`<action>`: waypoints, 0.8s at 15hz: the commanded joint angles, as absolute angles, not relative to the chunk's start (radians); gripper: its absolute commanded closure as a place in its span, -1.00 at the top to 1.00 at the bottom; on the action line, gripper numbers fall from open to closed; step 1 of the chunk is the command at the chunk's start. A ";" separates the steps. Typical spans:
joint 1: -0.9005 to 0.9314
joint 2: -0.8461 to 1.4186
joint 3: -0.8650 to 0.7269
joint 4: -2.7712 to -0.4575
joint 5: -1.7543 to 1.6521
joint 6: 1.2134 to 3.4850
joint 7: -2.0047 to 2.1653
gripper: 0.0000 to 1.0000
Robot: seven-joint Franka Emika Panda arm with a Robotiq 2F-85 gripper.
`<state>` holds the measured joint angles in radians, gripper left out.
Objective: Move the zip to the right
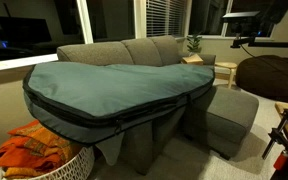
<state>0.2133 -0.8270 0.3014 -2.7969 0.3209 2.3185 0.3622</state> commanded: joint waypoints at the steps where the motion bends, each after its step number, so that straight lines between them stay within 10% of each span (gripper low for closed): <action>1: 0.220 -0.824 0.294 -2.803 0.312 2.316 0.368 1.00; 12: 0.220 -0.810 0.293 -2.814 0.311 2.316 0.369 1.00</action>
<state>0.2118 -0.8115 0.3015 -2.8151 0.3208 2.3162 0.3622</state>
